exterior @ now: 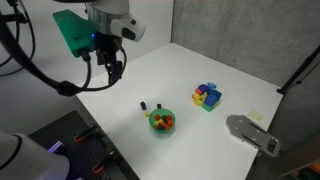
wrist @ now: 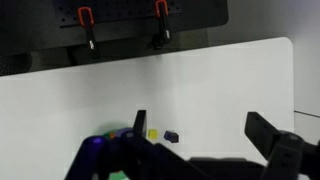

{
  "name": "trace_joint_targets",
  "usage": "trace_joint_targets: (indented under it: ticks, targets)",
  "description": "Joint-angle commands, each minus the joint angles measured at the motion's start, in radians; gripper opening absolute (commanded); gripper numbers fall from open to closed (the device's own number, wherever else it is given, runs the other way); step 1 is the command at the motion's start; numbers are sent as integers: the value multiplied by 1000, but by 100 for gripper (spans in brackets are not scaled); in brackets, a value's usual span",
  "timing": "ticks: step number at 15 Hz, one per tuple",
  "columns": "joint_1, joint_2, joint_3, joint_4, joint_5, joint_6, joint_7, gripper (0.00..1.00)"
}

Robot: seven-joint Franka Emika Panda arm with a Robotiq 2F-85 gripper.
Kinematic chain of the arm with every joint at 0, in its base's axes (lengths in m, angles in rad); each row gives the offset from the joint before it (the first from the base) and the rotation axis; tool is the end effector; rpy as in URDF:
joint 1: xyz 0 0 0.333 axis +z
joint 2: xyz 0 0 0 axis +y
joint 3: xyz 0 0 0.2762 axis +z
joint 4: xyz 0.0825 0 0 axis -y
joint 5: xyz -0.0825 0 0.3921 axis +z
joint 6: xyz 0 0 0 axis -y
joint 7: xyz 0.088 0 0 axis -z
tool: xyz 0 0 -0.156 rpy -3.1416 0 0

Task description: Move two orange blocks from the bowl to the table

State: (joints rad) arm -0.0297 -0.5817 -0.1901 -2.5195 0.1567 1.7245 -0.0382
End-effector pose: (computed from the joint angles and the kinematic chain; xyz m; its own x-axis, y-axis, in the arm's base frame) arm 0.3635 -0.0516 0.3749 0.9657 -0.1480 -0.2132 -0.2013 -0.9457 -0.2553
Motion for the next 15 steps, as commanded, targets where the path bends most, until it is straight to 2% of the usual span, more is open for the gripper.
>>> trace_joint_targets:
  ticks: [1, 5, 9, 15]
  targets:
    - [-29, 4, 25, 2, 12, -4, -13, 100]
    - [-29, 4, 25, 2, 12, -4, -13, 100]
    - [-26, 57, 65, 4, 2, 129, 7, 100]
    - [-17, 203, 118, 13, -19, 356, 25, 100]
